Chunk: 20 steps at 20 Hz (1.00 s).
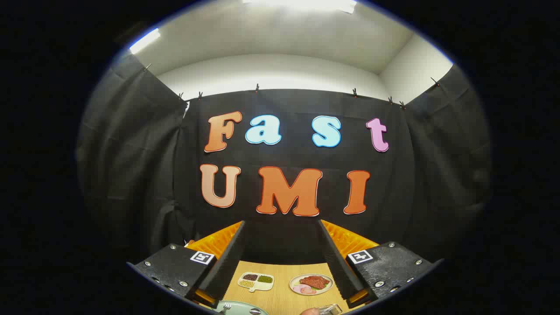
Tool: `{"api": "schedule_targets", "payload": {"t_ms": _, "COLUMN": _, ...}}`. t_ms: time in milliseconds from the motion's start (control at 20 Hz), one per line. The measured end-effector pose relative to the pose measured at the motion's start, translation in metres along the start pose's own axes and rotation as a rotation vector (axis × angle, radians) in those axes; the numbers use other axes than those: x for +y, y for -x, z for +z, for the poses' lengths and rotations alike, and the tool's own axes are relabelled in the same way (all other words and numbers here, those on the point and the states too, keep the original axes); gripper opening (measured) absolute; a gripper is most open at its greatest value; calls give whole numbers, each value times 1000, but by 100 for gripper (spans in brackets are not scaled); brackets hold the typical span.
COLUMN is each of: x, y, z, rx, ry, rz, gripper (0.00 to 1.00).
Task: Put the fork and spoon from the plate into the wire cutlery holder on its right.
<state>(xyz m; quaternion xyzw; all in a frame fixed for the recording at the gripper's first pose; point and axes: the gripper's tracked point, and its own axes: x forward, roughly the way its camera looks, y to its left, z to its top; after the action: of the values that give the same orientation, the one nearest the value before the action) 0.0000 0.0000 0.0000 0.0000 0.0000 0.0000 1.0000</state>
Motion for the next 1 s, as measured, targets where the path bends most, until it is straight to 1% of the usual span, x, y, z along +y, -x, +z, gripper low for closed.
{"api": "schedule_targets", "payload": {"t_ms": 250, "x": -7, "y": 8, "z": -3, "rx": 10, "ry": 1, "rz": -15, "gripper": 95}}
{"api": "schedule_targets", "payload": {"t_ms": 350, "x": -2, "y": 12, "z": -3, "rx": 12, "ry": -8, "rz": 5, "gripper": 95}}
{"api": "schedule_targets", "payload": {"t_ms": 550, "x": -3, "y": 15, "z": 9, "rx": -23, "ry": -32, "rz": 5, "gripper": 95}}
{"api": "schedule_targets", "payload": {"t_ms": 700, "x": -4, "y": 15, "z": 15, "rx": -56, "ry": -8, "rz": -9, "gripper": 95}}
{"api": "schedule_targets", "payload": {"t_ms": 750, "x": -2, "y": 15, "z": 9, "rx": -48, "ry": -7, "rz": -5, "gripper": 95}}
{"api": "schedule_targets", "payload": {"t_ms": 800, "x": 4, "y": 15, "z": 0, "rx": -16, "ry": -7, "rz": 9, "gripper": 95}}
{"api": "schedule_targets", "payload": {"t_ms": 1000, "x": 25, "y": 15, "z": -63, "rx": 202, "ry": -28, "rz": 67, "gripper": 95}}
